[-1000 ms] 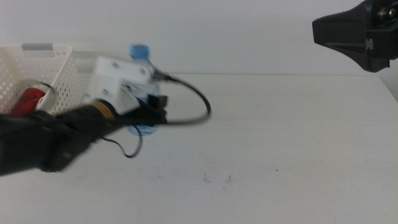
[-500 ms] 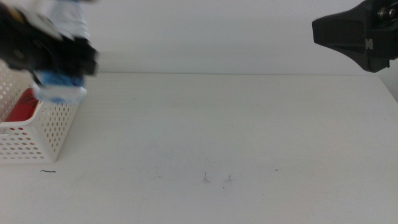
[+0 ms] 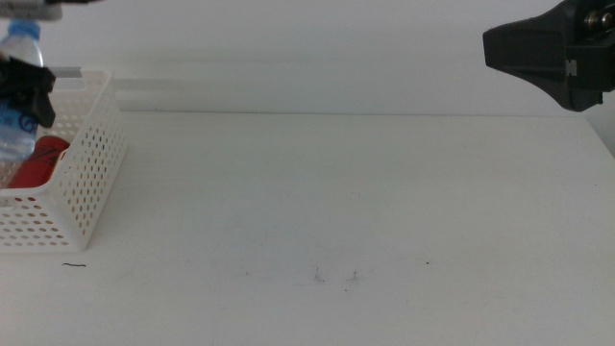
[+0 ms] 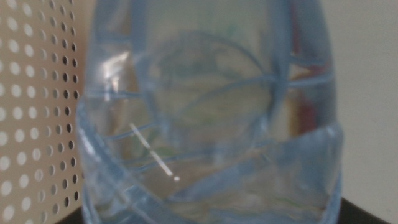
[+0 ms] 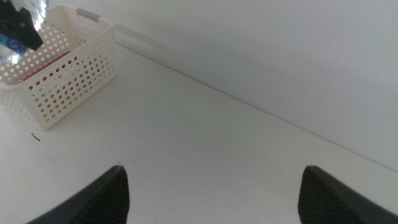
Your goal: Use arms to grab the bottles and put them into the dustbin to the left of the table.
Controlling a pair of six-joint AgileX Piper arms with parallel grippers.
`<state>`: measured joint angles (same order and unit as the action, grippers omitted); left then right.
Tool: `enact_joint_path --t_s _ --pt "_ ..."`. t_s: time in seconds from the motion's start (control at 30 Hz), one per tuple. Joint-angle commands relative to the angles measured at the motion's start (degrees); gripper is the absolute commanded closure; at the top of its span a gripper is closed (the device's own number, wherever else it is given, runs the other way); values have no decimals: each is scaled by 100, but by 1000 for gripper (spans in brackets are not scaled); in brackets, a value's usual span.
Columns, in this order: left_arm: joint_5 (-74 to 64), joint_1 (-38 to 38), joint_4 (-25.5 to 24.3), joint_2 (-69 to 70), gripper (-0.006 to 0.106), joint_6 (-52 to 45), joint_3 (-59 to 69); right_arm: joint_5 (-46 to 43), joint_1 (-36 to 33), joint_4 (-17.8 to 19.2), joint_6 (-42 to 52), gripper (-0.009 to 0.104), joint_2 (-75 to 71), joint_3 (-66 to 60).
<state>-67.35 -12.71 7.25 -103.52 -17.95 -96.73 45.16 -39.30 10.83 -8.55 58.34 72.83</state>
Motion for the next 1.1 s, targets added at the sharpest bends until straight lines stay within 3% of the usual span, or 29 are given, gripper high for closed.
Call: enact_joint_path --t_s 0.0,0.2,0.33,0.47,0.7,1.07 --pt "86 -143 172 -193 102 -25 -175 -8 -6 35 50 16 -21 8" --pt "470 -210 125 -599 101 -64 -184 -8 -6 35 50 16 -21 8" --pt "522 -210 100 -760 90 -182 -184 -8 -6 35 50 16 -21 8" --pt "605 -210 -63 -873 64 -208 -184 -8 -6 35 50 16 -21 8" --pt "680 -210 -74 -919 8 -329 -184 -8 -6 35 50 16 -21 8" --pt "536 54 -38 469 7 171 52 -8 -6 35 50 16 -21 8"
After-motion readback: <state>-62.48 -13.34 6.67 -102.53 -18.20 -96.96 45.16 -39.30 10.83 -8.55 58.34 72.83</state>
